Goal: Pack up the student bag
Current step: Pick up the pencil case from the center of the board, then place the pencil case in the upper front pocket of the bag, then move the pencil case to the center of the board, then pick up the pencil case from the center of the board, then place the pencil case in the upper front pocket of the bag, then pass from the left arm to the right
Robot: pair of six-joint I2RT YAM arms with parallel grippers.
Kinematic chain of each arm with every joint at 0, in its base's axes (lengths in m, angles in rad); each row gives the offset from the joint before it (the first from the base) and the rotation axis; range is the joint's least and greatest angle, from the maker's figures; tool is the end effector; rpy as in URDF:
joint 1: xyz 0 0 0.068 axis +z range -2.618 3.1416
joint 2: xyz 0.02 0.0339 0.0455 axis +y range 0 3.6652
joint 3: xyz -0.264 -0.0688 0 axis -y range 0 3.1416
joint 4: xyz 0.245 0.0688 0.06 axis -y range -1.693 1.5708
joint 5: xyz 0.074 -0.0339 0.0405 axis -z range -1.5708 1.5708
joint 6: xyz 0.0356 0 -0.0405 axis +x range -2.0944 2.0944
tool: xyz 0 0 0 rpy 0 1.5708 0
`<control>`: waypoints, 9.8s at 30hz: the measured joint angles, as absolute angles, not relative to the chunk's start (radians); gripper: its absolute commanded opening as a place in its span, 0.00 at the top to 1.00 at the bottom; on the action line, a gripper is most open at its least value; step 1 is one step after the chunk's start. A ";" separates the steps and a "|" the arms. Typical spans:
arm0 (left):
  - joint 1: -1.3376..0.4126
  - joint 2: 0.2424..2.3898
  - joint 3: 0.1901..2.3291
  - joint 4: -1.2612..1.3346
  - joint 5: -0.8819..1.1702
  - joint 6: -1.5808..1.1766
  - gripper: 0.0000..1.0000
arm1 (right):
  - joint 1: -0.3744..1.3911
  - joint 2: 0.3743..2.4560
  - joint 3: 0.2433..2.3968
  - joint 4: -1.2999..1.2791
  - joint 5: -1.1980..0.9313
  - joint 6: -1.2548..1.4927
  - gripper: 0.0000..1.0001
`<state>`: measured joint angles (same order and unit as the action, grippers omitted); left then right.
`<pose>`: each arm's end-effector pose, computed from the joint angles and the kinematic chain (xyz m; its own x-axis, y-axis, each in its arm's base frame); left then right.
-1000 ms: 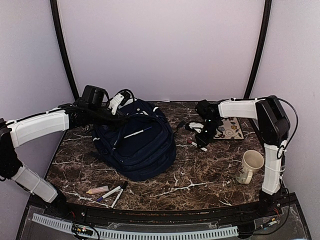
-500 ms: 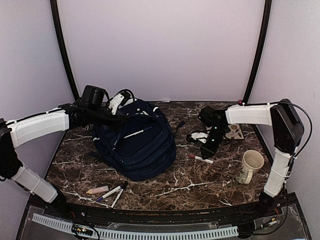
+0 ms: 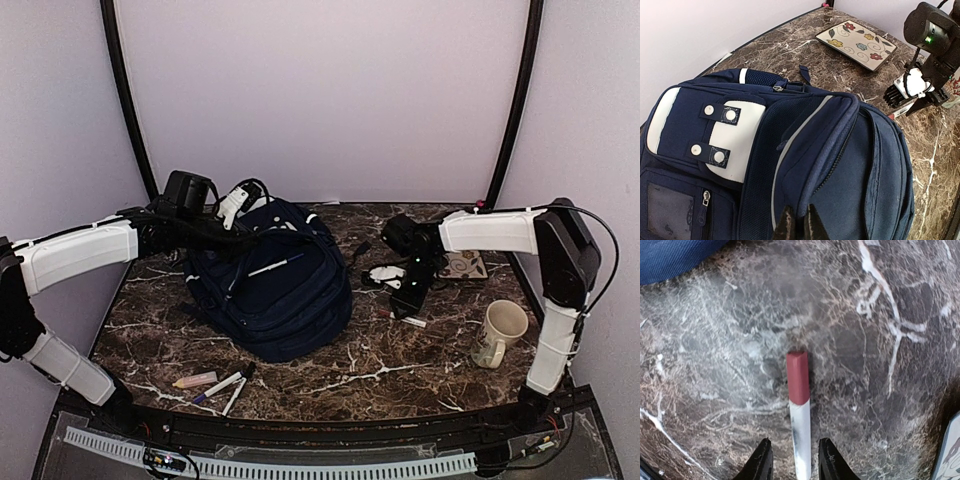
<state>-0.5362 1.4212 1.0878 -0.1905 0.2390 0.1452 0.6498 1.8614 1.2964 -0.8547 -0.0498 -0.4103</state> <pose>0.2758 -0.1737 0.2967 -0.3282 0.3586 -0.8739 0.7277 0.6858 0.0081 0.2785 0.2139 0.1776 -0.4784 -0.8639 -0.1577 -0.8736 0.4865 -0.0149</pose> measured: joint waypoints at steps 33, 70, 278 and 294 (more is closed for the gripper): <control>-0.535 1.421 1.088 -0.191 0.253 0.138 1.00 | 0.811 1.849 1.450 -0.884 0.024 -0.496 0.93; -0.532 1.423 1.093 -0.200 0.299 0.119 1.00 | 1.176 2.148 1.818 -0.446 0.488 -1.050 0.94; -0.530 1.430 1.093 -0.200 0.351 0.146 1.00 | 0.815 2.019 1.807 -0.440 -0.287 -0.562 0.32; -0.526 1.417 1.073 -0.125 0.308 0.099 0.62 | 0.735 2.137 1.908 -0.440 -0.501 -0.476 1.00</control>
<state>-0.5259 1.4166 1.0725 -0.1246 0.3080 0.0986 0.7353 2.1372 1.9083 -0.4404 -0.5011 -0.4759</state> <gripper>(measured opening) 0.362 0.049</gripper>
